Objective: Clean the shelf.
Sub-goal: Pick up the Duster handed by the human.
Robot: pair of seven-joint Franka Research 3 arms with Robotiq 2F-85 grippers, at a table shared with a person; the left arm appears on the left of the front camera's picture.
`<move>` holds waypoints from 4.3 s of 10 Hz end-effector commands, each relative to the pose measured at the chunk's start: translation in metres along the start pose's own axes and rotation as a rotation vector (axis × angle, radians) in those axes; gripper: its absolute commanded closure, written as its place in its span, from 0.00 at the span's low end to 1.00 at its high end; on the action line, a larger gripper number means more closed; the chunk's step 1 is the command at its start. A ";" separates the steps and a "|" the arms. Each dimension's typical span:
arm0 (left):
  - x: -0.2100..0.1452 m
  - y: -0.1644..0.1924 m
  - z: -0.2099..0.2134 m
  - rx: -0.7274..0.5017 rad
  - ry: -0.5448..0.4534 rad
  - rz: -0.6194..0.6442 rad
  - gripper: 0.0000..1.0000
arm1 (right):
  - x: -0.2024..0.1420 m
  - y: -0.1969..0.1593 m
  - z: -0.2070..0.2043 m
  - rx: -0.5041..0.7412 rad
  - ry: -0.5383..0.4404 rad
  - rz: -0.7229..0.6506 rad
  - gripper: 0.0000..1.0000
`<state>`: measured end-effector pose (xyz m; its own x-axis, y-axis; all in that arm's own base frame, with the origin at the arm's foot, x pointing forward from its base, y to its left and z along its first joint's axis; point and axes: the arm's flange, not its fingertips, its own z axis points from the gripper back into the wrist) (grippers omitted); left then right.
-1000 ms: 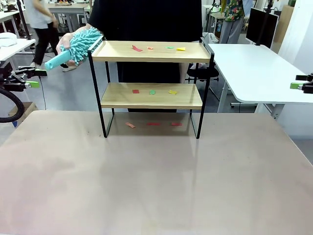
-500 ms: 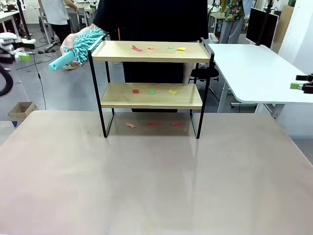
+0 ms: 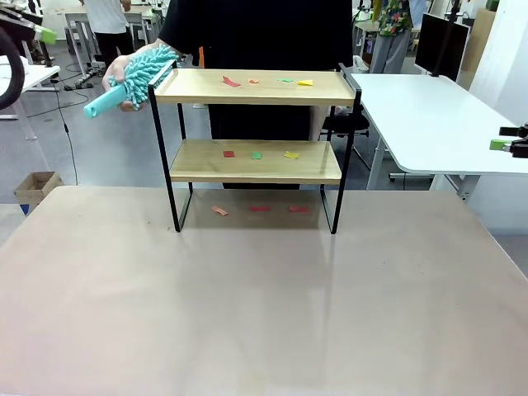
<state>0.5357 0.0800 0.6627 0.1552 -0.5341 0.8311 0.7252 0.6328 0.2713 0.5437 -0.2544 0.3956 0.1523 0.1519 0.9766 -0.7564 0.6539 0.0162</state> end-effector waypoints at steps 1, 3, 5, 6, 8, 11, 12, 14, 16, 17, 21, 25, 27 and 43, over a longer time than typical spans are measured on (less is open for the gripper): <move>0.022 -0.048 0.004 -0.008 0.122 0.035 0.00 | 0.002 0.001 -0.001 0.004 0.002 0.004 0.00; 0.046 -0.079 0.012 0.005 0.194 0.012 0.00 | 0.002 0.001 -0.001 0.004 0.002 0.004 0.00; 0.050 -0.086 0.015 0.021 0.187 -0.043 0.00 | 0.002 0.001 -0.001 0.004 0.002 0.004 0.00; 0.053 -0.082 0.010 0.016 0.182 -0.004 0.00 | 0.002 0.001 -0.001 0.004 0.002 0.004 0.00; 0.053 -0.082 0.010 0.016 0.182 -0.004 0.00 | 0.002 0.001 -0.001 0.004 0.002 0.004 0.00; 0.064 -0.113 0.004 0.175 0.310 0.131 0.00 | 0.002 0.001 -0.001 0.004 0.002 0.004 0.00; 0.063 -0.123 0.001 0.216 0.386 0.144 0.00 | 0.002 0.001 -0.001 0.004 0.002 0.004 0.00; 0.061 -0.136 -0.008 0.250 0.461 0.210 0.00 | 0.002 0.001 -0.001 0.004 0.002 0.004 0.00; 0.059 -0.146 -0.022 0.282 0.545 0.253 0.00 | 0.002 0.001 -0.001 0.004 0.002 0.004 0.00; 0.055 -0.149 -0.029 0.278 0.564 0.267 0.00 | 0.002 0.001 -0.001 0.004 0.002 0.004 0.00; 0.034 -0.153 -0.051 0.291 0.534 0.307 0.00 | 0.002 0.001 -0.001 0.004 0.002 0.004 0.00; 0.019 -0.147 -0.069 0.277 0.515 0.325 0.00 | 0.002 0.001 -0.001 0.004 0.002 0.004 0.00; 0.014 -0.139 -0.079 0.281 0.510 0.342 0.00 | 0.002 0.001 -0.001 0.004 0.002 0.004 0.00; 0.011 -0.124 -0.091 0.364 0.501 0.474 1.00 | 0.002 0.001 -0.001 0.004 0.002 0.004 0.00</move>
<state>0.5065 -0.0540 0.5918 0.7389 -0.3361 0.5840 0.3034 0.9398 0.1570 0.5438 -0.2542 0.3955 0.1523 0.1517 0.9766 -0.7567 0.6535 0.0165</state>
